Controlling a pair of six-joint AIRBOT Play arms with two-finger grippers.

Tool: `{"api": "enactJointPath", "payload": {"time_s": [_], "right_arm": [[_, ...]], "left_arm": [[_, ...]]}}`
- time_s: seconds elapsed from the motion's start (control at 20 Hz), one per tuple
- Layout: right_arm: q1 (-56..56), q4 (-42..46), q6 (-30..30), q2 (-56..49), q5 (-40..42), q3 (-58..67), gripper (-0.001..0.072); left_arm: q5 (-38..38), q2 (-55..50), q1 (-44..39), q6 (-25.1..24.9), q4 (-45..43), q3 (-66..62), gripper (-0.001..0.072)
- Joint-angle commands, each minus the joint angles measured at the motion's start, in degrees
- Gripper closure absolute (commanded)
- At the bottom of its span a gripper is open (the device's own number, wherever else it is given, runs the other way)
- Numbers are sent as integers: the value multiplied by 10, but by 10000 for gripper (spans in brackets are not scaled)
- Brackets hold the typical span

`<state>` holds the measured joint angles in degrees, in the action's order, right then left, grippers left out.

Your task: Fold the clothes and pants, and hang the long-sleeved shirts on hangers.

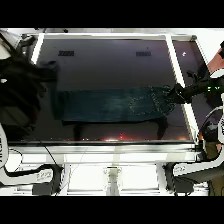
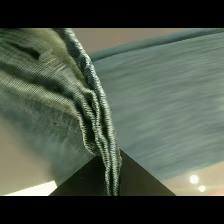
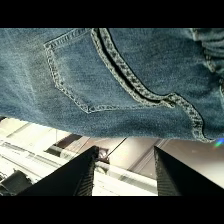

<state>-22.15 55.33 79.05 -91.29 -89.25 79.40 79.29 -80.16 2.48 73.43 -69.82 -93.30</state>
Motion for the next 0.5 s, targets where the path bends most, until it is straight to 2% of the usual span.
{"api": "enactJointPath", "payload": {"time_s": [0.0, 0.15, 0.45], "right_arm": [[1, 0, -8, 0, 3, 0, 312], [1, 0, -16, 0, 2, 0, 312], [0, 0, -18, 0, 1, 0, 312]], "left_arm": [[-62, -15, -107, 52, 34, -13, 682], [-63, -41, -146, 54, 89, -13, 682], [-62, -85, -198, 104, 90, -12, 681]]}}
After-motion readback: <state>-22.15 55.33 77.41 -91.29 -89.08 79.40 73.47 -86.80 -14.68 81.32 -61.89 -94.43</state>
